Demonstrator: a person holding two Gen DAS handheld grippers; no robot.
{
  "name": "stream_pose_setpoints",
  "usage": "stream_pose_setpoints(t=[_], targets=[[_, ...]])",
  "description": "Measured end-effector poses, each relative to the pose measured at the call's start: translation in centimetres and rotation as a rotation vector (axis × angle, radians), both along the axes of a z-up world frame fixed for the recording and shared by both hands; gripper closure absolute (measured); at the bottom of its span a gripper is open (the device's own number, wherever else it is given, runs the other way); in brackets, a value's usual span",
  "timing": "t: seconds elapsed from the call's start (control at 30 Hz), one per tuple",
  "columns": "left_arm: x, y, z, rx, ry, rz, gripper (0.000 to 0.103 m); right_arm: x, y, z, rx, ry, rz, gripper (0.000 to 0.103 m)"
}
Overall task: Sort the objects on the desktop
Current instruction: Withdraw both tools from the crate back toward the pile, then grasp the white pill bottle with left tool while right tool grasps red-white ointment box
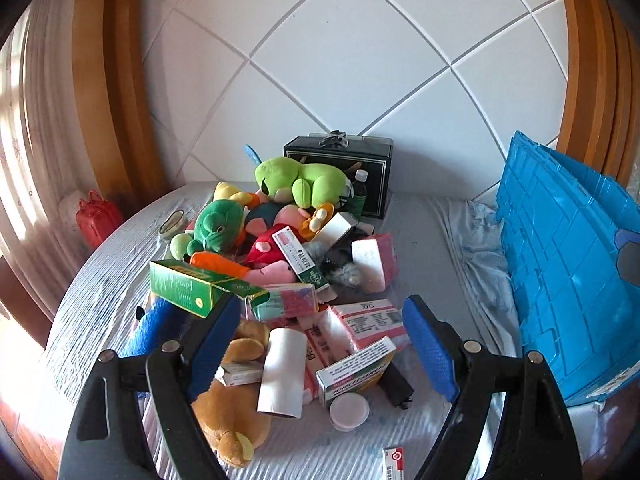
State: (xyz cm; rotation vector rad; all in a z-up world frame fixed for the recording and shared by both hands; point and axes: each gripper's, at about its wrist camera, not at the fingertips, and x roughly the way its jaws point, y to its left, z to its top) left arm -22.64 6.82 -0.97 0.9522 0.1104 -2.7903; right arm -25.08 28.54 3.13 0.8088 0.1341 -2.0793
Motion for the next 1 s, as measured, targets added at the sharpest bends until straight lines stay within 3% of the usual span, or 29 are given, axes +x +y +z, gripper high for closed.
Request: stream_pose_setpoints(t=[0.3, 0.57, 0.73, 0.87, 0.93, 0.97, 1.0], targets=[[2.8, -0.2, -7.8, 0.007, -0.089, 0.021, 0.02, 3.0, -3.3, -7.4, 0.071, -0.03, 0.038, 0.0], [2.3, 0.0, -15.3, 0.099, -0.286, -0.025, 0.02, 4.4, -3.1, -16.2, 0.216, -0.139, -0.007, 0.0], [0.6, 1.1, -17.9, 0.078, -0.31, -0.083, 0.02, 4.0, -1.8, -20.7, 0.286, -0.267, -0.081, 0.0], [-1.2, 2.3, -19.2, 0.046, -0.296, -0.13, 0.024, 4.3, -1.0, -22.8, 0.327, -0.314, -0.128, 0.0], [-2.4, 2.5, -20.0, 0.047, -0.302, -0.14, 0.036, 4.4, -0.8, -23.6, 0.342, -0.334, -0.148, 0.0], [-3.0, 2.5, -20.7, 0.046, -0.322, -0.142, 0.058, 4.5, -0.8, -23.9, 0.35, -0.342, -0.157, 0.0], [-3.5, 2.3, -21.1, 0.06, -0.332, -0.149, 0.057, 4.6, -0.9, -24.2, 0.358, -0.348, -0.164, 0.0]])
